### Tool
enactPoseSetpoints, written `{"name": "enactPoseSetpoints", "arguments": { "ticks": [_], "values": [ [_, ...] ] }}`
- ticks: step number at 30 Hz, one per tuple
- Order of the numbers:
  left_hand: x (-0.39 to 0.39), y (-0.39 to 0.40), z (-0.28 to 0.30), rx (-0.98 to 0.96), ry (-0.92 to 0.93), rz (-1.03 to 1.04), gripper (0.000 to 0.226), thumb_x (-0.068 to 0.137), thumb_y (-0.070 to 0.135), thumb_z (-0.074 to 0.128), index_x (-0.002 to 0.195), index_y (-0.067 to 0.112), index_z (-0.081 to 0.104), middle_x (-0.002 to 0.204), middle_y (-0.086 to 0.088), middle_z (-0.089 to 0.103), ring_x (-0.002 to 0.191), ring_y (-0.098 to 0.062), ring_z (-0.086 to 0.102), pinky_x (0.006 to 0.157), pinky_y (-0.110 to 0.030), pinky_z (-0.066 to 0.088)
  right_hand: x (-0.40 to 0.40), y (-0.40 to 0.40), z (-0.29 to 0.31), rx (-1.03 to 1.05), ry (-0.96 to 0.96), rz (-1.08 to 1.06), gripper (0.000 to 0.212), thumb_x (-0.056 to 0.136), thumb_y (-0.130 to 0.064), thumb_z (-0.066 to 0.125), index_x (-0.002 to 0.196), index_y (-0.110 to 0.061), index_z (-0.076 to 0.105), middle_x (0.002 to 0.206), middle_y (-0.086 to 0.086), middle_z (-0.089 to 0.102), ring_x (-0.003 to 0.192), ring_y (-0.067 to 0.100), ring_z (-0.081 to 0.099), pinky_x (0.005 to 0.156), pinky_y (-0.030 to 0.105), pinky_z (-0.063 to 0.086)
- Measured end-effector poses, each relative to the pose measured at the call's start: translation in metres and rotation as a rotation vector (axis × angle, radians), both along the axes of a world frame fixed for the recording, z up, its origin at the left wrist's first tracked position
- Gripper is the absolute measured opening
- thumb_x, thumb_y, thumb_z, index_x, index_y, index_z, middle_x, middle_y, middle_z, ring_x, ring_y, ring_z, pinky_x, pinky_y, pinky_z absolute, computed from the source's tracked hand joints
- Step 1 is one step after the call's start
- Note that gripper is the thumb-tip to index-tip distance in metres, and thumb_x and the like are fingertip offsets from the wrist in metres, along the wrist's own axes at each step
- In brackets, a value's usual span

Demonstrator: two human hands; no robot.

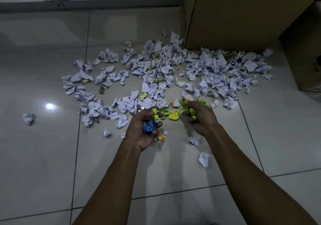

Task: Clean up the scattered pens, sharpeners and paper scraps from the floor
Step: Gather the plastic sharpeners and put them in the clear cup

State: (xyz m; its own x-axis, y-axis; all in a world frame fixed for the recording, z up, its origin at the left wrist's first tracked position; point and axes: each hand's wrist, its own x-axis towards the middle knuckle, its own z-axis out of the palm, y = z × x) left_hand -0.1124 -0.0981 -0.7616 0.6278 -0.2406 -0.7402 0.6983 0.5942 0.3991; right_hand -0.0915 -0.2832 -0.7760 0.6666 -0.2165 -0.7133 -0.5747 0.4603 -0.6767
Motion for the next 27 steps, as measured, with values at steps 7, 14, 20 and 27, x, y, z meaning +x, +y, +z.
{"name": "enactPoseSetpoints", "arguments": {
  "ticks": [7, 14, 20, 27],
  "values": [
    [0.008, -0.012, -0.003, 0.068, 0.009, -0.075, 0.029, 0.078, 0.008, 0.058, 0.106, 0.012, 0.063, 0.076, -0.004, 0.054, 0.043, -0.012, 0.046, 0.031, -0.012, 0.024, -0.028, -0.019, -0.001, 0.424, 0.049, -0.063, 0.041, 0.089, -0.005, 0.045, 0.060, -0.009, 0.074, 0.089, 0.004, 0.066, 0.044, 0.006, 0.051, 0.031, 0.012, 0.017],
    [0.015, -0.022, -0.009, 0.577, -0.039, -0.227, 0.023, 0.078, 0.026, 0.078, 0.073, 0.015, 0.058, 0.058, -0.002, 0.052, 0.044, -0.017, 0.041, 0.035, -0.014, 0.030, -0.026, -0.011, -0.010, 0.129, 0.031, 0.110, 0.010, 0.086, -0.007, 0.067, 0.084, -0.015, 0.063, 0.073, 0.010, 0.058, 0.041, 0.013, 0.048, 0.034, 0.014, 0.027],
    [0.037, -0.024, -0.025, 1.491, -0.621, -0.775, 0.019, 0.082, 0.043, 0.067, 0.085, 0.024, 0.064, 0.086, 0.000, 0.068, 0.084, -0.022, 0.062, 0.068, -0.029, 0.046, -0.017, 0.002, -0.010, -0.375, -0.088, 0.222, 0.054, 0.071, -0.021, 0.086, 0.062, -0.021, 0.033, 0.044, -0.003, 0.041, 0.033, 0.010, 0.039, 0.037, 0.019, 0.030],
    [0.035, -0.022, -0.054, 1.780, -0.996, -1.119, 0.040, 0.093, 0.035, 0.045, 0.133, 0.030, 0.042, 0.110, -0.007, 0.065, 0.101, -0.032, 0.060, 0.071, -0.037, 0.043, -0.012, -0.003, -0.026, -0.849, -0.139, 0.527, 0.012, 0.072, -0.020, 0.077, 0.078, -0.025, 0.067, 0.075, -0.005, 0.064, 0.071, 0.020, 0.063, 0.064, 0.032, 0.051]
  ]
}}
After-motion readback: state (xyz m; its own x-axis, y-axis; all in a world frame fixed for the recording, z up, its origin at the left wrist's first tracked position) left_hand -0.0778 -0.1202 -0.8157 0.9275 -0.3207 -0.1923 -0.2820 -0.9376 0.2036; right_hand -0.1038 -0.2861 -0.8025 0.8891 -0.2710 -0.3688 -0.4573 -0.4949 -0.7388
